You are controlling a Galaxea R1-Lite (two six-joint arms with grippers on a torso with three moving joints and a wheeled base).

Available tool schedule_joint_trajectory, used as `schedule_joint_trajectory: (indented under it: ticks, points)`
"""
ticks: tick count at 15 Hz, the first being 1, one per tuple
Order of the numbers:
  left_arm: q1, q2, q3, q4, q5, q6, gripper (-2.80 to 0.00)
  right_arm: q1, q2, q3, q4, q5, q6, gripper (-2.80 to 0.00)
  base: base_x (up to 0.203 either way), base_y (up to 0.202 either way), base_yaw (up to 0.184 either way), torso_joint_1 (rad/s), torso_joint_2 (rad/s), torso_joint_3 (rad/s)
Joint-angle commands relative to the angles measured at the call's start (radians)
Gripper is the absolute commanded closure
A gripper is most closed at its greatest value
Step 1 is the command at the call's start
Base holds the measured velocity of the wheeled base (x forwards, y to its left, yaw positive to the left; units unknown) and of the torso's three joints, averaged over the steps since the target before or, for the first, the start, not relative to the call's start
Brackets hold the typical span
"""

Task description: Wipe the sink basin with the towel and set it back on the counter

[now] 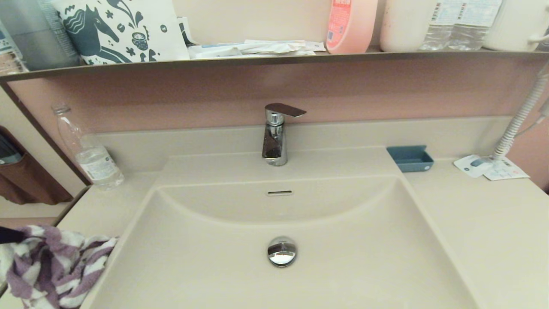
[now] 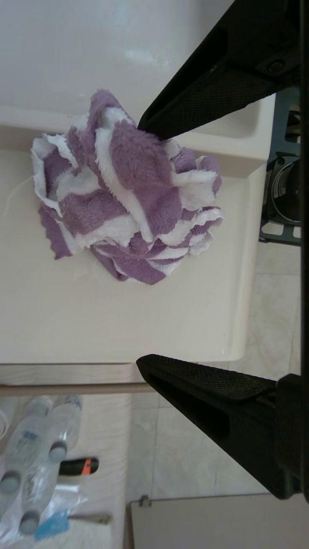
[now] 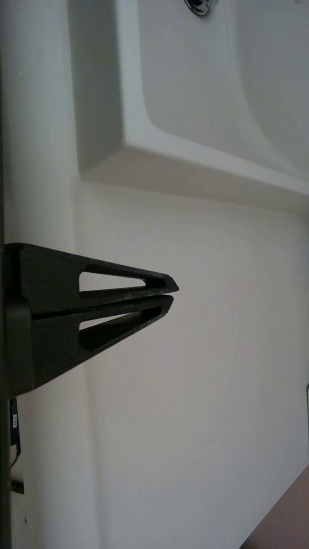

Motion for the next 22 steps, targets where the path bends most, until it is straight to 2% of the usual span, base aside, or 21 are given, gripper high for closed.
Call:
schedule_joint_trajectory:
  ticks: [1,4,5,7,8,10,11,12,18,20,22]
  points:
    - [-0.001,-0.02,-0.019,0.007,0.002,0.003,-2.8,0.0,0.0,0.0,0.0,0.0,0.0,0.0,0.0,0.0,0.0,0.0,0.0,0.0]
    - [-0.001,-0.024,-0.053,0.036,0.013,0.002,-2.8,0.0,0.0,0.0,0.0,0.0,0.0,0.0,0.0,0.0,0.0,0.0,0.0,0.0]
    - [-0.003,-0.026,-0.063,0.055,0.007,0.001,0.0,0.0,0.0,0.0,0.0,0.0,0.0,0.0,0.0,0.0,0.0,0.0,0.0,0.0]
    - [-0.03,-0.032,-0.075,0.083,0.004,-0.006,0.0,0.0,0.001,0.0,0.0,0.0,0.0,0.0,0.0,0.0,0.0,0.0,0.0,0.0]
    - [-0.055,-0.038,-0.08,0.088,0.003,-0.029,0.0,0.0,0.001,0.0,0.0,0.0,-0.001,0.0,0.0,0.0,0.0,0.0,0.0,0.0]
    - [-0.134,-0.046,-0.088,0.089,0.01,-0.108,0.0,0.0,0.0,0.0,0.0,0.0,-0.001,0.0,0.0,0.0,0.0,0.0,0.0,0.0]
    - [-0.179,-0.045,-0.084,0.09,0.035,-0.161,0.0,0.0,0.0,0.0,0.0,0.0,0.0,0.0,0.0,0.0,0.0,0.0,0.0,0.0]
    - [-0.193,-0.042,-0.055,0.089,0.054,-0.179,0.0,0.0,0.0,0.0,0.0,0.0,0.0,0.0,0.0,0.0,0.0,0.0,0.0,0.0]
    - [-0.196,-0.014,0.066,0.068,0.058,-0.192,0.0,0.0,0.0,0.0,0.0,0.0,-0.001,0.0,0.0,0.0,0.0,0.0,0.0,0.0]
    - [-0.194,0.001,0.155,-0.018,0.059,-0.195,0.0,0.0,0.0,0.0,0.0,0.0,-0.001,0.0,0.0,0.0,0.0,0.0,0.0,0.0]
    - [-0.193,0.04,0.249,-0.171,0.061,-0.209,0.0,0.0,0.0,0.0,0.0,0.0,0.0,0.0,0.0,0.0,0.0,0.0,0.0,0.0]
